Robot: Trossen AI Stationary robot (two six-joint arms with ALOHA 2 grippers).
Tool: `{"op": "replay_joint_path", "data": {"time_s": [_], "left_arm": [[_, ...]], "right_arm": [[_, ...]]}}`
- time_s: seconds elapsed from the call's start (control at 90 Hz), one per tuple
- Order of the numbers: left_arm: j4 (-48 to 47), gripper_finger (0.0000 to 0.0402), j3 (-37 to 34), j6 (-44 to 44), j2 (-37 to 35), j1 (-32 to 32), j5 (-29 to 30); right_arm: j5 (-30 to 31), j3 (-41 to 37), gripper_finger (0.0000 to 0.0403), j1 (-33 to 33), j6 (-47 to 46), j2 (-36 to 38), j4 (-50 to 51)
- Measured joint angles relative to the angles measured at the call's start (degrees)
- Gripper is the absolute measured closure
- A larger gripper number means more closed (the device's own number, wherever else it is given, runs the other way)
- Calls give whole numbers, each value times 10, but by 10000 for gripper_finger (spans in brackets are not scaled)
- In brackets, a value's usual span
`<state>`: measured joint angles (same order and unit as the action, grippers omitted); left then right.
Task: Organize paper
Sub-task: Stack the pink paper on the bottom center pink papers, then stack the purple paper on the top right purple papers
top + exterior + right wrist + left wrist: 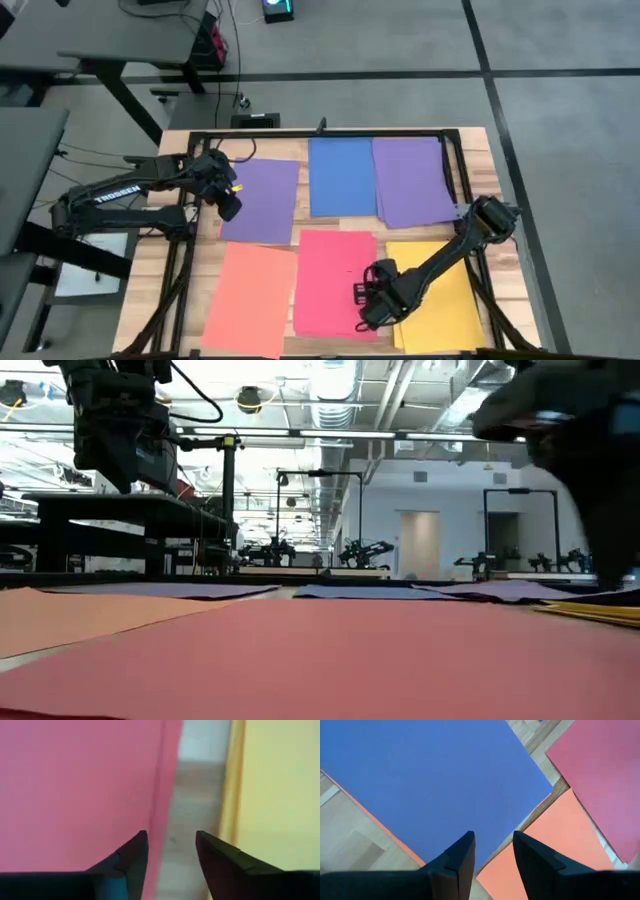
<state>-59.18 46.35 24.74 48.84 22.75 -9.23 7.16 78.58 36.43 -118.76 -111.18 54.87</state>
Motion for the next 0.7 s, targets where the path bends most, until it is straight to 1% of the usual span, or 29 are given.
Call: {"op": "replay_joint_path", "data": {"time_s": [0.1, 0.211, 0.311, 0.378, 0.433, 0.511, 0.633, 0.7], "left_arm": [[0, 283, 0, -4, 0, 0, 0], [0, 283, 0, -10, 0, 0, 0], [0, 283, 0, -25, 0, 0, 0], [0, 283, 0, -40, 8, 0, 0], [0, 283, 0, -52, 14, 0, 0], [9, 283, -7, -66, 25, 0, -2], [45, 283, -45, -98, 53, 0, -24], [71, 283, -69, -110, 68, 0, -26]], "right_arm": [[5, 23, 233, -3, 69, 22, -2], [57, 49, 232, -26, 174, 47, -34], [99, 60, 232, -69, 281, 52, -110], [100, 60, 232, -108, 343, 50, -178], [88, 59, 232, -146, 381, 41, -243], [73, 55, 232, -199, 406, 22, -322], [59, 55, 232, -282, 392, -8, -422], [43, 55, 232, -320, 389, -26, -467]]}}
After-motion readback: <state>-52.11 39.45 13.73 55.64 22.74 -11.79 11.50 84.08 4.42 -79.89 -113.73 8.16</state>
